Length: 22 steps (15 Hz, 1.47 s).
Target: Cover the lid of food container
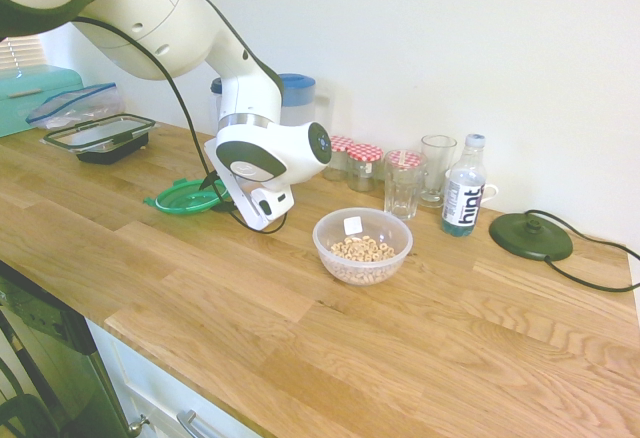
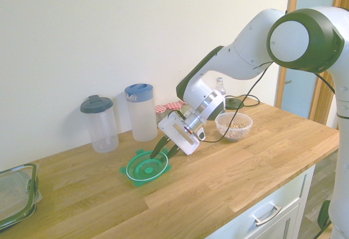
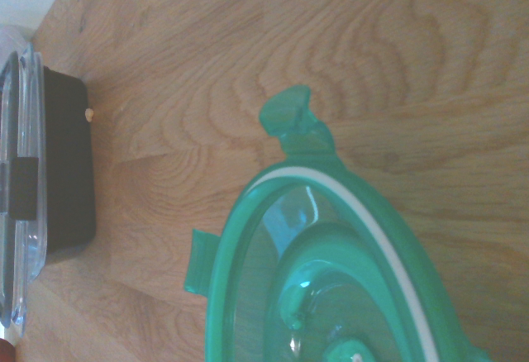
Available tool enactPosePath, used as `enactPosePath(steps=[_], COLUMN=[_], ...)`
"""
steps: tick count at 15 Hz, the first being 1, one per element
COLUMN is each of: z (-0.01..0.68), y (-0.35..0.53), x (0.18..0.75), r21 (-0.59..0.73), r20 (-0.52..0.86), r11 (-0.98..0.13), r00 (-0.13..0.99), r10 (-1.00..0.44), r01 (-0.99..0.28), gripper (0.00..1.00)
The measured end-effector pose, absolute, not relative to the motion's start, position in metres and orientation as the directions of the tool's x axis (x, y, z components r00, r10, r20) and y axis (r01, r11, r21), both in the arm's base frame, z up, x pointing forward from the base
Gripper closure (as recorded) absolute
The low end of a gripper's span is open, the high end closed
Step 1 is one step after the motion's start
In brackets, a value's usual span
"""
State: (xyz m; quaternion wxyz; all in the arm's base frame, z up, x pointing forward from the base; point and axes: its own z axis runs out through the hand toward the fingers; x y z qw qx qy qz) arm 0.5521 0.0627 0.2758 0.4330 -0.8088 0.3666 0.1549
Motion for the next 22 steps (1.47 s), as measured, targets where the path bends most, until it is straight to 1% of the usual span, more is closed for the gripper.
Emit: enactPosePath(steps=[6,18,19,22], z=[0.276,0.276,0.276,0.283], y=[0.049,0.049,0.048,0.042], x=[0.550,0.548,0.547,0.548], r21=[-0.580,-0.573,-0.571,-0.545], r20=[-0.568,-0.558,-0.554,-0.522], r11=[-0.358,-0.386,-0.394,-0.466], r00=[0.678,0.689,0.692,0.717], r10=[-0.466,-0.463,-0.463,-0.461], r01=[-0.732,-0.723,-0.720,-0.697], gripper=[1.00,1.00,1.00,1.00])
